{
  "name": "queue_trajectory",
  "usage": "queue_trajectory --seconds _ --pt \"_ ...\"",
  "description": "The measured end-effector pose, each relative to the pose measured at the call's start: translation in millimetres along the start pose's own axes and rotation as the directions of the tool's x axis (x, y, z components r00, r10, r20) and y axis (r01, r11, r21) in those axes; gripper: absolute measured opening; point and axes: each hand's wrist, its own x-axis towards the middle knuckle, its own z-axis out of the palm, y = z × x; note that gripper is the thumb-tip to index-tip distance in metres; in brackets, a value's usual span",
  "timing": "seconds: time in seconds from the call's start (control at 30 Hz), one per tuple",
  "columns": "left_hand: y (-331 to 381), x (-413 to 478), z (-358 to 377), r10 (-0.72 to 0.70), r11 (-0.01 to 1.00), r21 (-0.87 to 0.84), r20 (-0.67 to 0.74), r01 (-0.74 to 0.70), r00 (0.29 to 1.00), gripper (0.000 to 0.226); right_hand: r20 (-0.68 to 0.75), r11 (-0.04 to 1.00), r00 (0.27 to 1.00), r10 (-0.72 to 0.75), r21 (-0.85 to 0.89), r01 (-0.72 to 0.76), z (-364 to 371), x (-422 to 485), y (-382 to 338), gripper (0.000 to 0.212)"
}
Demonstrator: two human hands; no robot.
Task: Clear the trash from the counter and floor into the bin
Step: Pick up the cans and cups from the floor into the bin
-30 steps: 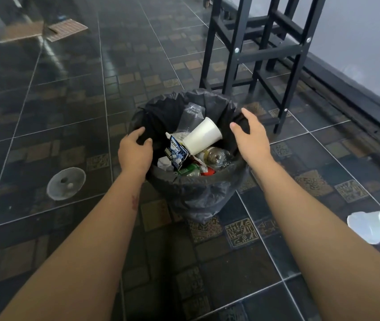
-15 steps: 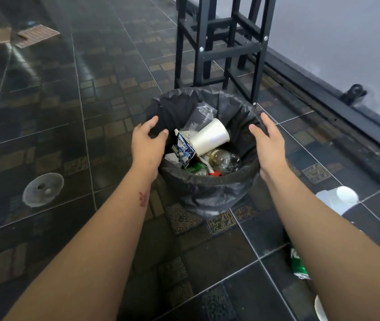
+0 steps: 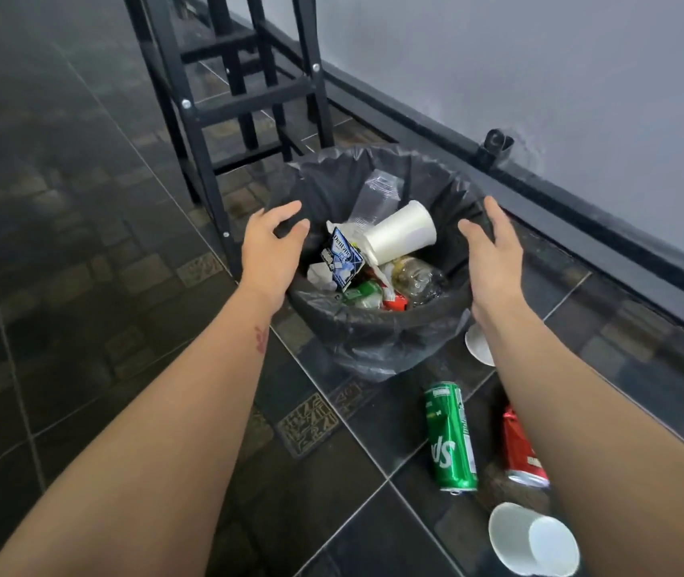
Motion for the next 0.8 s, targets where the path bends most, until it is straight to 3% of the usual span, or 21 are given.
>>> queue_trajectory --seconds 0.3,0.43,0.6,0.8 --pt "-7.3 42.0 1.0 0.05 0.969 0.241 0.042 -0.059 0.998 0.038 0.02 0.983 0.999 -0.03 -0.182 0.033 25.1 27.2 11.9 0.058" --pt "-3.9 35.4 -1.5 0.14 0.923 0.366 -0.04 -0.116 0.989 0.041 0.007 0.935 0.999 -0.049 -0.353 0.048 21.5 21.0 7.7 0.056" --pt "-4.4 -4.0 4.4 0.349 0.733 0.594 0.092 -0.332 0.933 0.048 0.091 0.877 0.991 -0.097 -0.463 0.129 3.1 -14.9 13.9 0.055" --pt "-5.3 -73.5 37.7 0.531 0.461 0.694 0.284 -0.553 0.799 0.056 0.121 0.822 0.988 -0.097 -0.55 0.148 -47.1 -44.2 16.6 0.054"
